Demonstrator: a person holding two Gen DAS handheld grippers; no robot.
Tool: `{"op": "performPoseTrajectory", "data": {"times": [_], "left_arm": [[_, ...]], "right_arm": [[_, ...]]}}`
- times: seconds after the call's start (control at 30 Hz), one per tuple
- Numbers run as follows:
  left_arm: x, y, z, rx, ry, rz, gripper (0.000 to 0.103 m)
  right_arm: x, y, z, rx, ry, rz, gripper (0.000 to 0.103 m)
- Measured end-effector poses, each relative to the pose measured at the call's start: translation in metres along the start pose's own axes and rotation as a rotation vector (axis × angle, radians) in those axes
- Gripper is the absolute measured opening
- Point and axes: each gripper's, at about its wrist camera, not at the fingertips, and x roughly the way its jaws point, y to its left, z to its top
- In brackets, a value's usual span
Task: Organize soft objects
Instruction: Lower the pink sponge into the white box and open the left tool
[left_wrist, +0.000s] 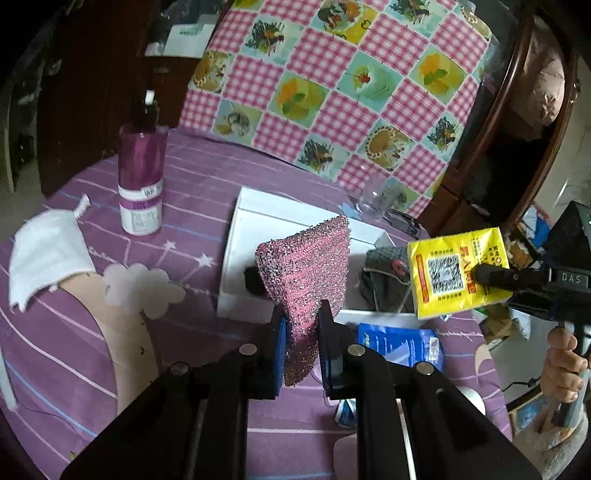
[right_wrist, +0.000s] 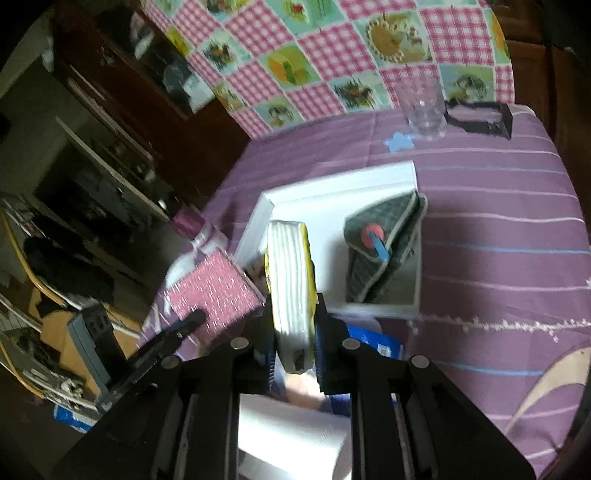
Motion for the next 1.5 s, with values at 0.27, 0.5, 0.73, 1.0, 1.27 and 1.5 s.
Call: {"op": "performPoseTrajectory", "data": {"times": [0.27, 0.5, 0.73, 1.0, 1.27, 1.5], "left_arm": [[0.005, -0.016, 0.021, 0.054, 0.003, 0.045, 0.014], [0.032, -0.025, 0.033, 0.054, 0.025, 0.029, 0.014], [0.071, -0.028, 0.048, -0.002, 0.074, -0.012, 0.014], [0.122, -0.021, 0.049, -0.109, 0.160, -0.073, 0.014], [0.134, -0.011, 0.041, -0.102, 0.190, 0.066, 0.016], [0.123, 0.000, 0.048, -0.124, 0.203, 0.011, 0.049]], "right_arm": [[0.011, -0.035, 0.003, 0.164, -0.133, 0.070, 0.021], [0.021, -0.057, 0.002, 0.254, -0.171, 0.127, 0.021], [0.036, -0.051, 0.001, 0.249, -0.161, 0.104, 0.021], [0.060, -0.037, 0.000, 0.208, -0.116, 0.086, 0.021], [0.065, -0.027, 0.002, 0.159, -0.078, 0.015, 0.021], [0.068, -0.015, 0.005, 0.122, -0.050, -0.024, 0.021]]}}
